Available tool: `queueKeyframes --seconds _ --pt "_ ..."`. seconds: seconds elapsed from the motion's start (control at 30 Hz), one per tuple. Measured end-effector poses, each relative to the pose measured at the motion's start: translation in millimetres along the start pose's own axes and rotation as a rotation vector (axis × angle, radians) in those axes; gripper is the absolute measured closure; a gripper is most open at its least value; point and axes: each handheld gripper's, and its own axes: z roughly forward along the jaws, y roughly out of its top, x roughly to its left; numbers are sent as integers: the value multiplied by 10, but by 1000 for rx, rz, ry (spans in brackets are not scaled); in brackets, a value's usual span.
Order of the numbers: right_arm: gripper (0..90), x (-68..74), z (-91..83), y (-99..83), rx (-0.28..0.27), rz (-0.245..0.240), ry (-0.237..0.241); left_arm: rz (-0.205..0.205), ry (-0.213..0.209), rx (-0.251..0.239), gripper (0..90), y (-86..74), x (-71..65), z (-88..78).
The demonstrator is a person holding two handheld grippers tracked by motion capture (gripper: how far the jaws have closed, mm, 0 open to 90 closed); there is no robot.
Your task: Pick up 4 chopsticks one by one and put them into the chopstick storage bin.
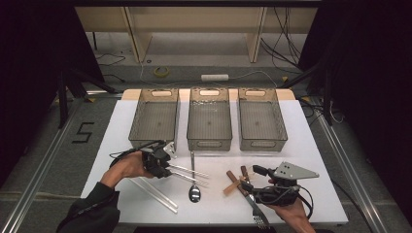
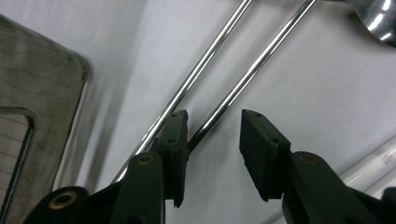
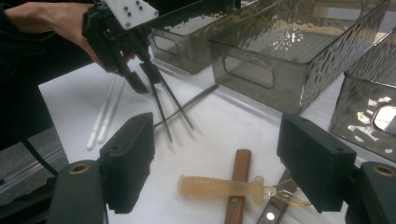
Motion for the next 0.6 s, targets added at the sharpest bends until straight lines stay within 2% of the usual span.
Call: queueKeyframes --seconds 0.2,0.3,0.33,0.6 --pt "286 0 2 1 1 3 3 28 3 25 620 19 16 4" --pt "286 1 3 1 3 4 3 46 -2 50 626 40 25 41" --pt "286 1 2 1 3 4 3 59 -9 73 627 46 19 82" --pt "286 -5 3 -1 4 7 7 83 -9 85 671 56 -7 87"
